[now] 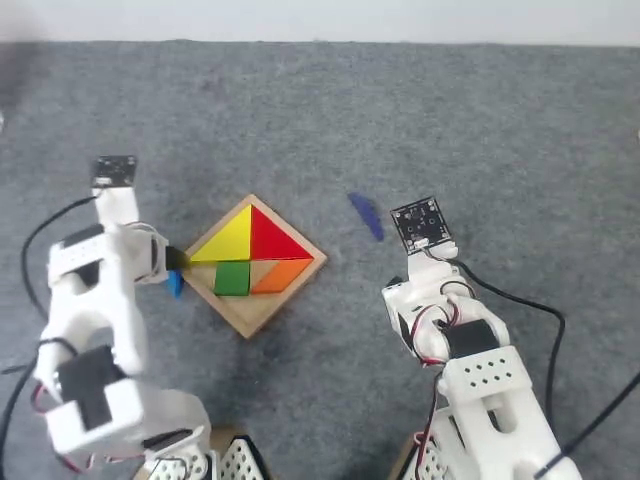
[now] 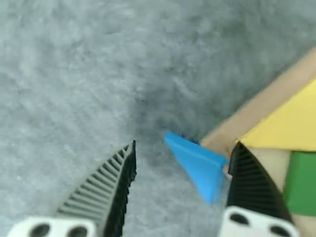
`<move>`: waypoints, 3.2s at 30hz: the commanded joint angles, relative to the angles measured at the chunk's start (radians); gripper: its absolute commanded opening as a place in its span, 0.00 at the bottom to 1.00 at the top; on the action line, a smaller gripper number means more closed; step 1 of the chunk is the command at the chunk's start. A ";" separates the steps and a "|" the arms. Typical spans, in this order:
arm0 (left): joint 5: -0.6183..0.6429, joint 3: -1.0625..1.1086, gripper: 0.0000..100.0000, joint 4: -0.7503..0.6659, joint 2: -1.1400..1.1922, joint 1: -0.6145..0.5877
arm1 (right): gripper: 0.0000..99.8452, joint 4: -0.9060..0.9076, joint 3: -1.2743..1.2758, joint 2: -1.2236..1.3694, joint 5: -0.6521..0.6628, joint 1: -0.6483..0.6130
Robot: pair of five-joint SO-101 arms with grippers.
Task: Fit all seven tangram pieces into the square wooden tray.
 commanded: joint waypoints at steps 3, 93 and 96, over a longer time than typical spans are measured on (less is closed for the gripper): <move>-0.114 -0.114 0.29 0.048 0.087 -0.164 | 0.08 0.001 -0.003 -0.019 0.014 0.015; -0.292 -0.483 0.24 0.373 0.316 0.351 | 0.08 0.012 -0.006 -0.025 0.015 0.008; -0.290 -0.466 0.24 0.419 0.196 0.353 | 0.08 0.012 -0.006 -0.024 0.015 0.008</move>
